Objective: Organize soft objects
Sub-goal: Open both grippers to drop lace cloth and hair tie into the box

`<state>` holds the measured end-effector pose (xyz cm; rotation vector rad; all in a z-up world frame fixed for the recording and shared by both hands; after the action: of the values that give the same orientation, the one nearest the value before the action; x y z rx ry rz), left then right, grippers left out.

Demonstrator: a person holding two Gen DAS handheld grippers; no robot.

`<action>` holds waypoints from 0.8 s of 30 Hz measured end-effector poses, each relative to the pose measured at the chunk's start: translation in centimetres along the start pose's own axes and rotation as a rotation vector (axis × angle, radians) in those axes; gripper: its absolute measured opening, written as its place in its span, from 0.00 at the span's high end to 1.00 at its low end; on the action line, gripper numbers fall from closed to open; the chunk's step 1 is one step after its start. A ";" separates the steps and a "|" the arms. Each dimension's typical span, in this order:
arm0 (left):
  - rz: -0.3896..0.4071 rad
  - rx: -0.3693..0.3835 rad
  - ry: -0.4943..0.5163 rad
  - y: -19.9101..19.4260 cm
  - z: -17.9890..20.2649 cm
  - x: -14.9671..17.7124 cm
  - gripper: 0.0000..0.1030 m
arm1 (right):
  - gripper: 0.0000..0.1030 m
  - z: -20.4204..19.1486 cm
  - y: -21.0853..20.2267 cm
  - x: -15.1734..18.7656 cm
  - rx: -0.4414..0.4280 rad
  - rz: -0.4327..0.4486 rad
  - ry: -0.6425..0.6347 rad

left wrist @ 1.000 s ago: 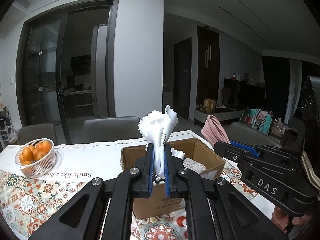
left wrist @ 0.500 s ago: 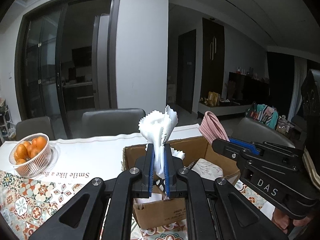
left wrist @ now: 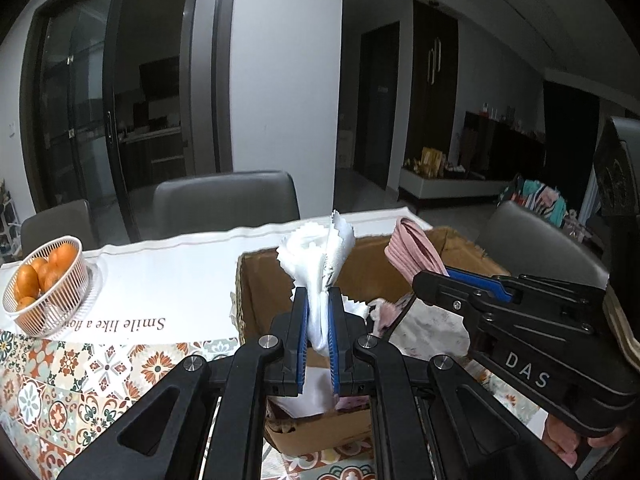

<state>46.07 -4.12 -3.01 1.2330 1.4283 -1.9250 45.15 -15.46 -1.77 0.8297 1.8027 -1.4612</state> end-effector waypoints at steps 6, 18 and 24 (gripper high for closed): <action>-0.021 -0.010 0.008 1.2 0.2 0.3 0.87 | 0.87 0.6 1.7 0.8 0.001 -0.052 0.015; -0.015 -0.055 0.015 0.8 0.3 0.4 0.62 | 0.67 1.9 1.3 0.9 0.037 -0.043 0.043; 0.025 -0.109 0.007 -1.9 0.5 0.5 0.53 | 0.67 1.9 -1.0 0.8 0.065 0.002 0.031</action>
<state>44.18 -3.82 -2.39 1.2023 1.4936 -1.8027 44.05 -17.41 -2.14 0.8903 1.7843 -1.5210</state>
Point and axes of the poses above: each gripper's, at about its wrist camera, not at the fingertips, and y roughly the way its jaws point, z to its right, x to its underside, the point moved 6 cm from there along y, roughly the way its jaws point, and after that the axes turned 5 degrees about x, right-handed, at the moved point
